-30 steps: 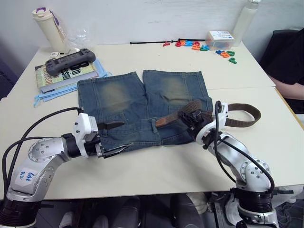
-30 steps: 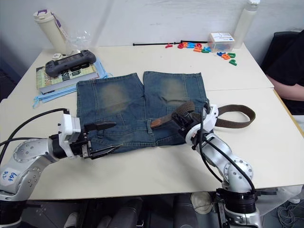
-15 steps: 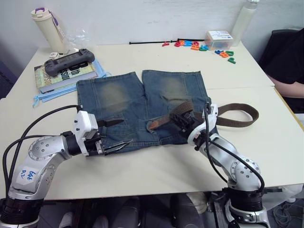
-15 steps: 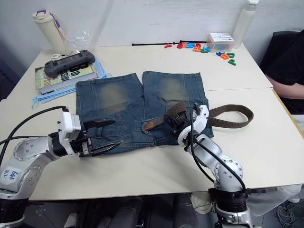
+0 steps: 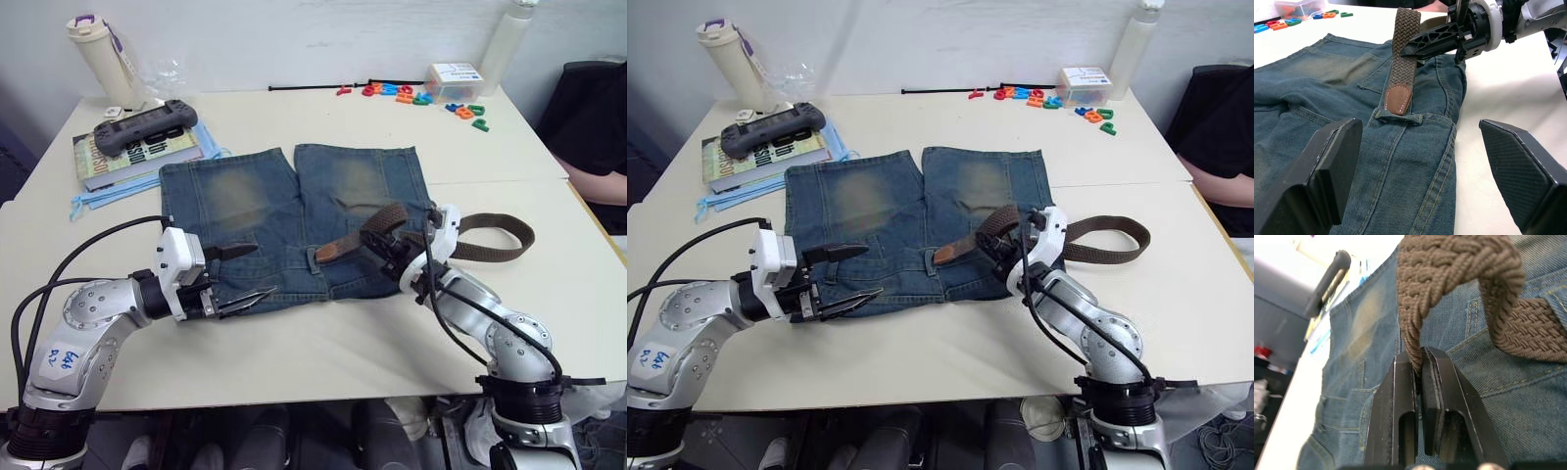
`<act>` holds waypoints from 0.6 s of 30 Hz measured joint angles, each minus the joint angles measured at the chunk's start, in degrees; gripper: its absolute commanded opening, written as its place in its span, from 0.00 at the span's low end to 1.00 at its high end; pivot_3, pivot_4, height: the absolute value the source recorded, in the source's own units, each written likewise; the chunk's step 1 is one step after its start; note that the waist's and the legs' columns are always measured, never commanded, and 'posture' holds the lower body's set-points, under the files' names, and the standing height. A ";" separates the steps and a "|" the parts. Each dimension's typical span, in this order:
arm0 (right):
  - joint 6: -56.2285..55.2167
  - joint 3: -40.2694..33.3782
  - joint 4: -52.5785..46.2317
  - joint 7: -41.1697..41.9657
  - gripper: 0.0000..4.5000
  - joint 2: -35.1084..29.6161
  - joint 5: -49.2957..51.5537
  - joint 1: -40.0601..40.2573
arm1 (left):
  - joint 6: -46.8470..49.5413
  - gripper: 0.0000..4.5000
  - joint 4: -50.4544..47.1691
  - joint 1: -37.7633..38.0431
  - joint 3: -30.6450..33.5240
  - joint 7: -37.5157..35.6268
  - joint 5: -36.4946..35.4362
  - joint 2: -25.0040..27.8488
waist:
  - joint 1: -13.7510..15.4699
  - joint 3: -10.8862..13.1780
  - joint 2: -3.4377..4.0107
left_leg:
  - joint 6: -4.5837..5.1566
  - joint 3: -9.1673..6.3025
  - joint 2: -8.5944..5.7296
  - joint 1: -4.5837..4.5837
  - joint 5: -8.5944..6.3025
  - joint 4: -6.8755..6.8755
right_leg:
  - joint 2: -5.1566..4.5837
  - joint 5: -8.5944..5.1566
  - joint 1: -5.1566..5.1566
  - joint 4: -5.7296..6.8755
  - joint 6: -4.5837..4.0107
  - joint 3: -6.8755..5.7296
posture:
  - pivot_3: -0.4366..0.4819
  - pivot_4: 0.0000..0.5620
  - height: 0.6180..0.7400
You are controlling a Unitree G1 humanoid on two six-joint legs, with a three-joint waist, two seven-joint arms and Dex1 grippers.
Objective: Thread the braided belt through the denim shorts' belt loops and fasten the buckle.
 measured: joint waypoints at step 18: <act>3.49 2.34 -6.65 -1.32 0.00 3.93 -5.12 1.95 | 1.18 0.94 -0.03 -0.20 0.01 0.09 0.34 -0.25 | -0.01 0.00 0.00 | -0.05 -0.08 -0.01 0.00 0.02 -0.04 | 0.01 -0.01 0.02 -0.03 -0.02 -0.04 | 0.48 0.27 0.30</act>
